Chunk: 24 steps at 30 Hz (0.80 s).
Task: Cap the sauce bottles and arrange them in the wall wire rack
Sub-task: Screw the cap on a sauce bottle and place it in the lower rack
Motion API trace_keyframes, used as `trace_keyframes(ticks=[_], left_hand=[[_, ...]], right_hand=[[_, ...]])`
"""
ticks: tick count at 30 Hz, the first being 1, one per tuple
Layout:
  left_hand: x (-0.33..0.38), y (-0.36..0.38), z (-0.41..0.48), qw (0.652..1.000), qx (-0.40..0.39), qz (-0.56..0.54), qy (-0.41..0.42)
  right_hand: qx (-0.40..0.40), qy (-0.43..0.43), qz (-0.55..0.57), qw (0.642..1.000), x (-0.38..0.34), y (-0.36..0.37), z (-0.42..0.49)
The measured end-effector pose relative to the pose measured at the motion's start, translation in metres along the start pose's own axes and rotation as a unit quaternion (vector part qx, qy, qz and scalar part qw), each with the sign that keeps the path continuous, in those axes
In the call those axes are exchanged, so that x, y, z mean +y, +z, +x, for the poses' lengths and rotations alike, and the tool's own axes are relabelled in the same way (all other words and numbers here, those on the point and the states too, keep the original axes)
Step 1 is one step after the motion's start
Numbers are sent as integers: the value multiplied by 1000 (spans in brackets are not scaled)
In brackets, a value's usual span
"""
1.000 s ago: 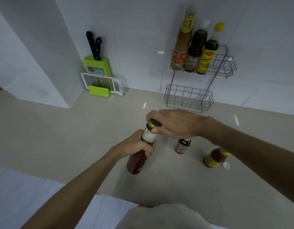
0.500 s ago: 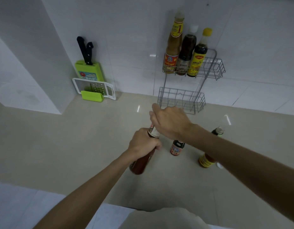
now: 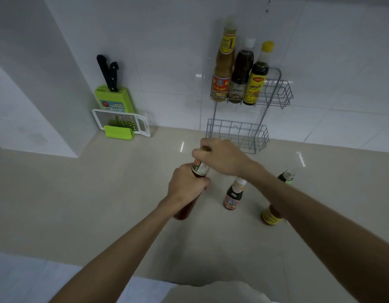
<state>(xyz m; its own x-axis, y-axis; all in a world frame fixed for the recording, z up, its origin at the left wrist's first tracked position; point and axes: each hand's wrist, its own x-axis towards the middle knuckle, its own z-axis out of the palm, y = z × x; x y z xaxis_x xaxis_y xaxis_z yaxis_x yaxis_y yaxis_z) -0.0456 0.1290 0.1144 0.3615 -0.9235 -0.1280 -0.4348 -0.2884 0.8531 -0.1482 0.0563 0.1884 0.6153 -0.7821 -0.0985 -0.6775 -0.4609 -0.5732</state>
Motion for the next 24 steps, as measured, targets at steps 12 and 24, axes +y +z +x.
trace_keyframes(ticks=[12,24], left_hand=[[1,-17,52,967,-214,-115,71],[-14,34,163,982,-188,-30,-14]], right_hand=[[54,-44,295,953,26,-93,24],[280,30,185,942,119,-9,80]])
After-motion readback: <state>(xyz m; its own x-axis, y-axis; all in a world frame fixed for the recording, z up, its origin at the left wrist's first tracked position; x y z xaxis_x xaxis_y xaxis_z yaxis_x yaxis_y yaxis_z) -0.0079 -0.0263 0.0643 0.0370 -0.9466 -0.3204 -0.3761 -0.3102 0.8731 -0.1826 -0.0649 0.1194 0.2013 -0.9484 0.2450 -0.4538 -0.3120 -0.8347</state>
